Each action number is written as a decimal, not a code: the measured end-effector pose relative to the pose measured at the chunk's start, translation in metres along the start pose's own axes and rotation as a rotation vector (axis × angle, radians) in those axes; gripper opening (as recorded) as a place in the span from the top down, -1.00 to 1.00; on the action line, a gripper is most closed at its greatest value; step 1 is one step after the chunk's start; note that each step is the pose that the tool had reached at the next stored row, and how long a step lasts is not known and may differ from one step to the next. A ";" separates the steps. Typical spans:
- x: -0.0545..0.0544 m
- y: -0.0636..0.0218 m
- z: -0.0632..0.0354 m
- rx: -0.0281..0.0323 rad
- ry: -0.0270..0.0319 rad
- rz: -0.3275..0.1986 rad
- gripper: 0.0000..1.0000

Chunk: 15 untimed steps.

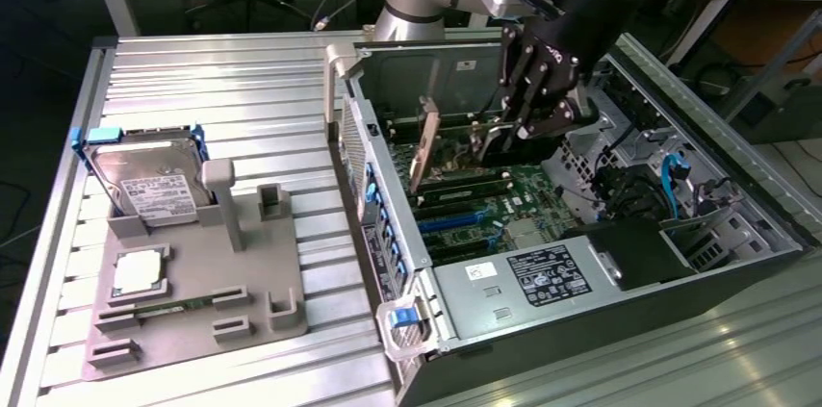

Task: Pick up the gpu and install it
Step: 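Insert the gpu into the slot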

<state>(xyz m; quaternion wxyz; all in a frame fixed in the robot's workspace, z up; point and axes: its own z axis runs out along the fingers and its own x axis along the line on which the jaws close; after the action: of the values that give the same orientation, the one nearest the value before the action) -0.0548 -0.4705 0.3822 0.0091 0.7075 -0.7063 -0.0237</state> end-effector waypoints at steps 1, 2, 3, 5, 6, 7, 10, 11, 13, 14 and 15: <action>0.000 0.0000 0.0004 0.0000 0.0001 0.000 0.47; 0.000 -0.0001 0.0008 0.0000 0.0000 0.000 0.47; 0.000 -0.0001 0.0012 0.0001 0.0001 0.000 0.47; 0.000 -0.0001 0.0019 0.0001 0.0000 0.000 0.47; 0.000 -0.0001 0.0023 0.0002 0.0000 0.000 0.47; 0.000 -0.0001 0.0027 0.0002 0.0000 0.000 0.47; 0.000 -0.0002 0.0038 0.0003 0.0000 0.000 0.47; 0.000 -0.0002 0.0041 0.0003 0.0000 0.000 0.47; 0.000 -0.0002 0.0048 0.0003 0.0000 0.000 0.47; 0.000 -0.0002 0.0050 0.0003 0.0001 0.000 0.47; 0.000 -0.0002 0.0052 0.0004 0.0001 0.000 0.47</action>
<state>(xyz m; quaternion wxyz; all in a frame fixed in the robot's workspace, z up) -0.0548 -0.4705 0.3769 0.0090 0.7075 -0.7063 -0.0236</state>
